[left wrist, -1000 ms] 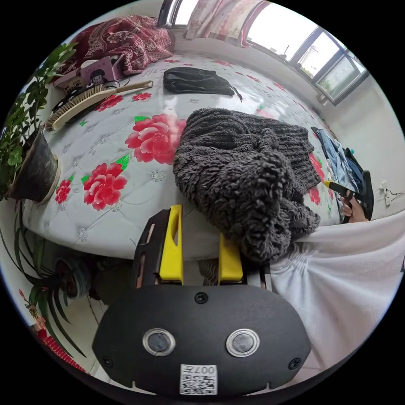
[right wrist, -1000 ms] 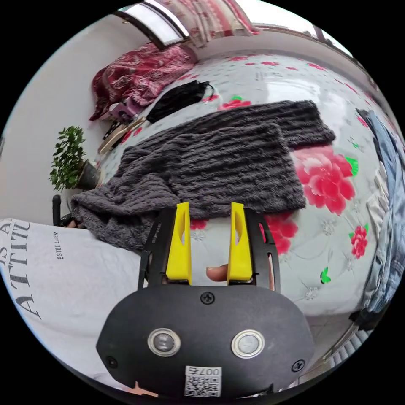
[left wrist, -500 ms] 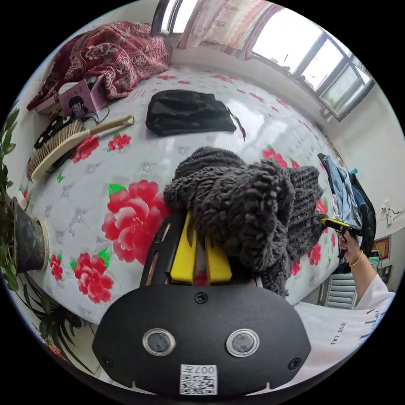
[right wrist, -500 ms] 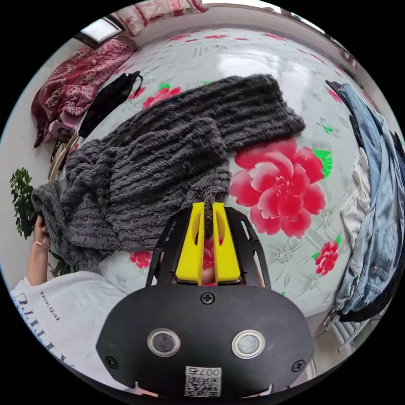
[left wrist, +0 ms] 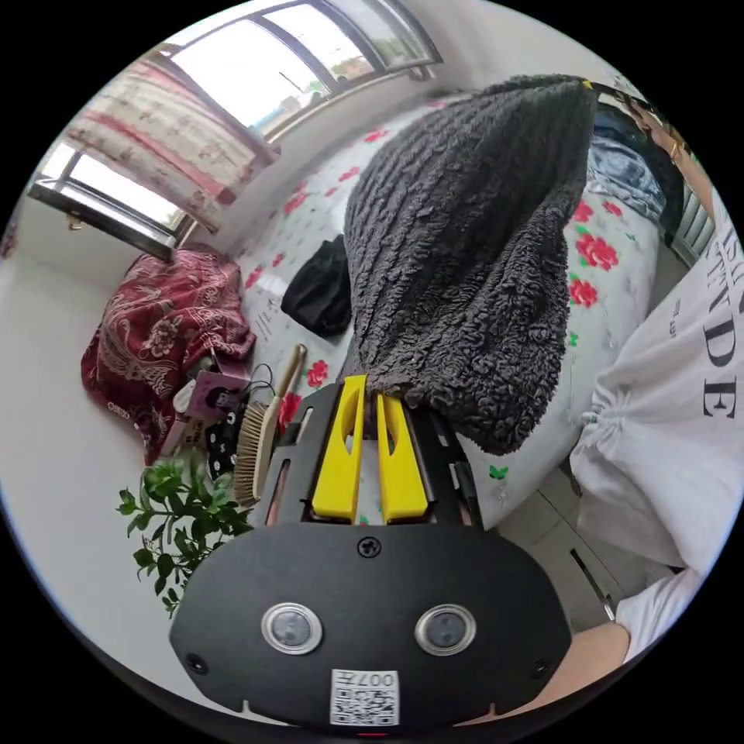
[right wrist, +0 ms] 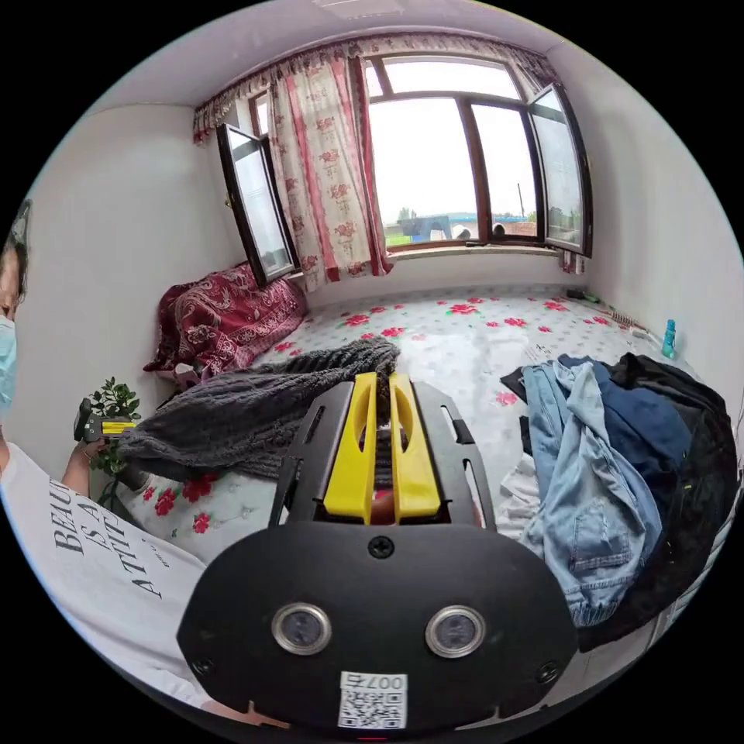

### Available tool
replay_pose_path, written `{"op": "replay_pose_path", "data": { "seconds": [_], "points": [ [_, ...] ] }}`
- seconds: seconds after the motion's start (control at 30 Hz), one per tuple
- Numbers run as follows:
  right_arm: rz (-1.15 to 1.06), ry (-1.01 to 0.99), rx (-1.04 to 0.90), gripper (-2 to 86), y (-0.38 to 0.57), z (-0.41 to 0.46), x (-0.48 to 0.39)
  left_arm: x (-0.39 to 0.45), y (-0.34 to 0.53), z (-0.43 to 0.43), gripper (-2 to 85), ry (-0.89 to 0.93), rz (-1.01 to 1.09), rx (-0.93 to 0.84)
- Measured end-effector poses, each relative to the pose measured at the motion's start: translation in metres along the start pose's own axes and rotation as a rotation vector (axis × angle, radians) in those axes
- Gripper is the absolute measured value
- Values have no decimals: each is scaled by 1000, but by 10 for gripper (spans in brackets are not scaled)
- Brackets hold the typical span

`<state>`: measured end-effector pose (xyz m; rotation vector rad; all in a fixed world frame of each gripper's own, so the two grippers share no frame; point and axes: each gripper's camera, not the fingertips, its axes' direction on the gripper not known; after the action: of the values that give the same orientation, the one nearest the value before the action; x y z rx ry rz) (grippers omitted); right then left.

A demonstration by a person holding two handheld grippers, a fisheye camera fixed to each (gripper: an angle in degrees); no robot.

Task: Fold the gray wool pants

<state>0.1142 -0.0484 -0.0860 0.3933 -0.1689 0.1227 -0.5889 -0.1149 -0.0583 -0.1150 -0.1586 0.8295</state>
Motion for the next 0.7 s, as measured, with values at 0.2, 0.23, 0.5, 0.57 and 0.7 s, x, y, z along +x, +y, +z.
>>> {"op": "replay_pose_path", "data": {
  "seconds": [0.2,0.23,0.5,0.57,0.7],
  "points": [
    [460,171,-502,33,135,114,105,92,-25,124,46,164,-69,-254],
    [477,186,-546,36,148,123,108,103,-23,138,61,141,-90,-316],
    [214,308,-609,64,175,159,50,75,38,149,56,57,-499,-367],
    [110,249,-626,65,168,176,29,68,43,153,41,110,-632,-278],
    [-42,241,-850,66,178,239,-1,91,26,190,9,140,-621,-374]
  ]
}}
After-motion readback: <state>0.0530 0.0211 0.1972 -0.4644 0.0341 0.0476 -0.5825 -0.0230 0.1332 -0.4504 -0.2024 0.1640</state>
